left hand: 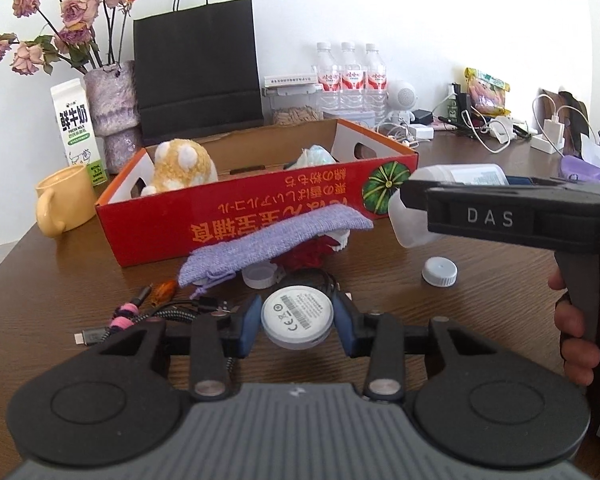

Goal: Organize objects
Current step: 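Carry the white disc and the container toward the box with both grippers, then lower the disc and container into the box and open both grippers, then withdraw both grippers from the box toward the table, then grasp the white bottle cap on the table with the right gripper, then move the left gripper toward the small black USB cable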

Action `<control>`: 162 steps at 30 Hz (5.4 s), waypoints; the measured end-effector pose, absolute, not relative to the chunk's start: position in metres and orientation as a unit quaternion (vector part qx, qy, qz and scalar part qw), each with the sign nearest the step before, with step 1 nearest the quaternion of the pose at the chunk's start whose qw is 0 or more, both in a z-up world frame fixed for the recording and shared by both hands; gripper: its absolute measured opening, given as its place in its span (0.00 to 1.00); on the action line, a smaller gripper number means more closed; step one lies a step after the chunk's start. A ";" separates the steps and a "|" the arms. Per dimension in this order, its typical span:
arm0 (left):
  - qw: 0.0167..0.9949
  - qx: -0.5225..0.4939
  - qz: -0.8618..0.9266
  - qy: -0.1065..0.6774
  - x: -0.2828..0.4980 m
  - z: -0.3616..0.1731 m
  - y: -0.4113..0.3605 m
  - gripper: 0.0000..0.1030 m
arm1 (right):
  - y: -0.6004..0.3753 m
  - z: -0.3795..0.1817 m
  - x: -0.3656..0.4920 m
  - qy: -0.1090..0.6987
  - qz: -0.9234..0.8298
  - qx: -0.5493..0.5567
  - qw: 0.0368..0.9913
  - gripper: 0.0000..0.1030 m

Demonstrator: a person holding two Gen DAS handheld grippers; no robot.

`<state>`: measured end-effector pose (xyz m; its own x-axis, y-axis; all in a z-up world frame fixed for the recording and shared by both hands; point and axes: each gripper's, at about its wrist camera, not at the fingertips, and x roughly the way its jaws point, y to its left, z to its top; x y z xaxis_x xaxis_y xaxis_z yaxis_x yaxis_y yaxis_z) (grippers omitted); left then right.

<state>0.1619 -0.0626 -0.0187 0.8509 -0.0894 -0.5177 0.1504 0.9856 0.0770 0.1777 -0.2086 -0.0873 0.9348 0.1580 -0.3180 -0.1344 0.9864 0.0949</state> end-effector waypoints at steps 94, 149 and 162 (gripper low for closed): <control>0.988 -0.038 0.018 0.146 0.213 0.006 0.011 1.00 | -0.194 -0.077 0.233 0.184 0.085 -0.024 0.979 1.00; 0.959 0.003 0.009 0.283 0.141 -0.023 0.010 1.00 | -0.219 -0.091 0.110 0.248 0.118 -0.032 0.961 0.26; 0.944 0.026 0.022 0.327 0.163 -0.033 0.002 1.00 | -0.213 -0.094 0.093 0.234 0.128 -0.004 0.964 0.26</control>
<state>0.1631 0.0017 -0.0326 0.7846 0.0577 -0.6173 -0.0239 0.9977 0.0629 0.0928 -0.2129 -0.0940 0.8579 0.2457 -0.4513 -0.2495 0.9670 0.0522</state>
